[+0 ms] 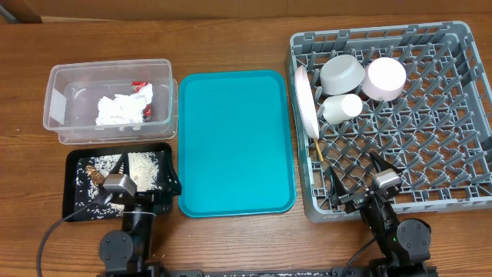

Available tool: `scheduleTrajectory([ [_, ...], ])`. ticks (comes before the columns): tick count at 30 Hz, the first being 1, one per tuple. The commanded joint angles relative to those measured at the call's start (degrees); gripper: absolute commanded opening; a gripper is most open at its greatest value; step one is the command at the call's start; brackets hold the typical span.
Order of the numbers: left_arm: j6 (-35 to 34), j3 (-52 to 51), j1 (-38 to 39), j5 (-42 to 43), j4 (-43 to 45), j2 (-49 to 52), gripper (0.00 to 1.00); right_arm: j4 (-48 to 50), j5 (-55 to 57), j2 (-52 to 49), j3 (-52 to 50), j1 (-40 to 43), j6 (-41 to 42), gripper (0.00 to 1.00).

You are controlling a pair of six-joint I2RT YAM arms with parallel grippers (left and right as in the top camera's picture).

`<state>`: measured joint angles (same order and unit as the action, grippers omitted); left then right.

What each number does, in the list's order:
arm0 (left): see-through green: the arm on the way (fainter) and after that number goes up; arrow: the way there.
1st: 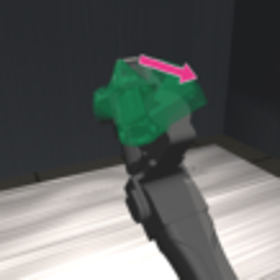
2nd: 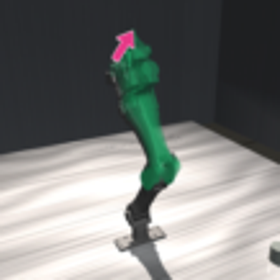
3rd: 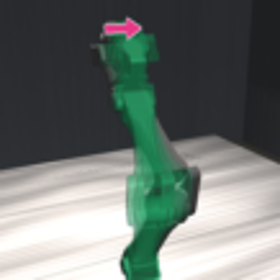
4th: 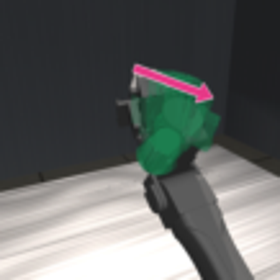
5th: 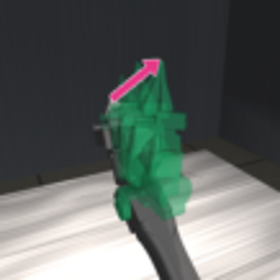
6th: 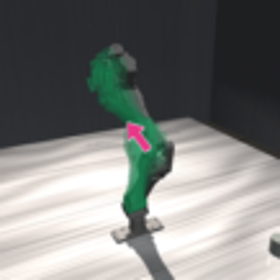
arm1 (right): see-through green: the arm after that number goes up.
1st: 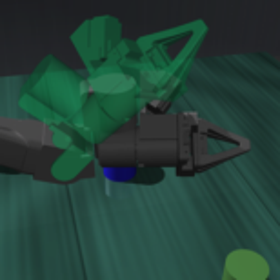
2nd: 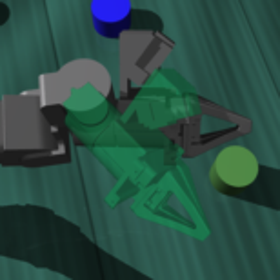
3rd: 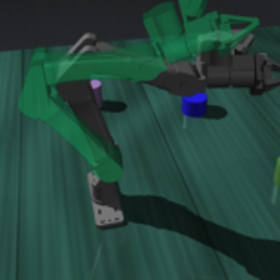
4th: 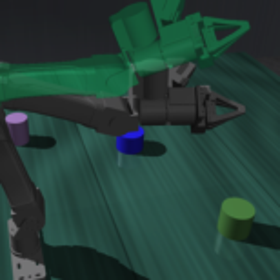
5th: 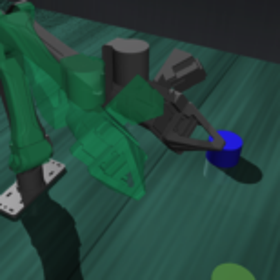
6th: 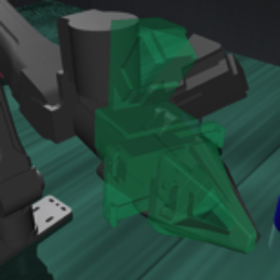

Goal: Sort waste into correct bins and load items into the dishwasher

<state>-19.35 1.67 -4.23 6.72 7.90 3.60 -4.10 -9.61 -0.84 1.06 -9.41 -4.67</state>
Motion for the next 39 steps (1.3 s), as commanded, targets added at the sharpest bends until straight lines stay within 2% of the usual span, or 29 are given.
scheduleTrajectory([
  [1, 1.16, -1.4, -0.09, -1.38, -1.62, -3.5, 1.0, 0.22, 0.59, 0.55, -0.59, 0.15, 0.37, 1.0],
  [5, 9.62, -1.4, 1.25, -3.28, -4.09, -3.41, 1.0, 0.22, 0.59, 0.55, -0.59, 0.17, 0.37, 1.0],
  [7, 11.69, -1.4, 2.19, -6.56, -6.47, -3.41, 1.0, 0.22, 0.59, 0.55, -0.59, 0.15, 0.37, 1.0],
  [11, 11.67, -1.4, 2.16, -8.63, -12.15, -3.41, 1.0, 0.22, 0.59, 0.55, -0.59, 0.15, 0.37, 1.0],
  [39, 11.67, -1.4, 2.01, -8.61, -12.17, -3.23, 1.0, 0.22, 0.59, 0.55, -0.59, 0.15, 0.37, 1.0],
])
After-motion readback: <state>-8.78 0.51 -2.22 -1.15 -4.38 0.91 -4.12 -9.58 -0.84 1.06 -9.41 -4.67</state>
